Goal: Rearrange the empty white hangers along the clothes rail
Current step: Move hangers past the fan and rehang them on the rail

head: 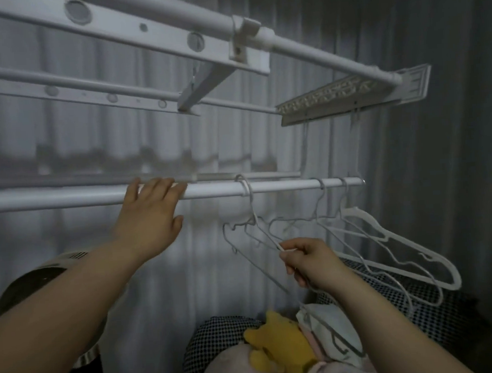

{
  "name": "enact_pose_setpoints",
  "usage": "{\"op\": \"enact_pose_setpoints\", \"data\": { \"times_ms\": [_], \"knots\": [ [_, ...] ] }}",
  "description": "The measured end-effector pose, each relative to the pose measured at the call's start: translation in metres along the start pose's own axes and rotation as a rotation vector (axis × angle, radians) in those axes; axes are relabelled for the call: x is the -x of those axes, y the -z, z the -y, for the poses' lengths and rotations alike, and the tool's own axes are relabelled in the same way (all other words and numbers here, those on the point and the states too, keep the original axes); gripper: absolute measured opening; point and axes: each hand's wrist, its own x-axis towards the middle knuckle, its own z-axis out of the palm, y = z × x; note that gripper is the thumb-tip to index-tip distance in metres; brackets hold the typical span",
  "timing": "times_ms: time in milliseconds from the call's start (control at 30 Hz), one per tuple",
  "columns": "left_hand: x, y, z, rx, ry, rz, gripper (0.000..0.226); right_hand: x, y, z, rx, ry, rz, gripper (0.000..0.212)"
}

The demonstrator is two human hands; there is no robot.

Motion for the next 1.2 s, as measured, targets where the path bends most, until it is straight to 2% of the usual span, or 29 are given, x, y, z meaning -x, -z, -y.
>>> {"op": "enact_pose_setpoints", "data": {
  "times_ms": [100,200,467,533,667,1033,1200],
  "knots": [
    [-0.010,-0.006,-0.019,0.005,-0.021,-0.056,0.057,-0.009,0.013,-0.001,-0.046,0.012,-0.013,0.012],
    [-0.014,-0.012,-0.023,-0.049,-0.039,-0.122,0.052,-0.018,0.027,-0.001,-0.097,0.012,-0.056,0.020],
    [-0.017,-0.018,-0.030,-0.010,0.016,-0.100,0.055,-0.022,0.055,-0.024,-0.043,-0.054,-0.075,0.030],
    [-0.015,-0.019,-0.030,0.000,0.026,-0.091,0.052,-0.024,0.058,-0.030,-0.042,-0.068,-0.087,0.029],
    [-0.015,-0.018,-0.030,-0.005,0.037,-0.065,0.062,-0.027,0.060,-0.037,-0.054,-0.084,-0.097,0.028],
    [-0.010,-0.016,-0.026,0.010,0.055,-0.062,0.053,-0.030,0.062,-0.040,-0.044,-0.076,-0.101,0.024],
    [-0.008,-0.012,-0.025,0.004,0.076,-0.028,0.060,-0.027,0.056,-0.039,-0.042,-0.067,-0.085,0.024]
  ]
}}
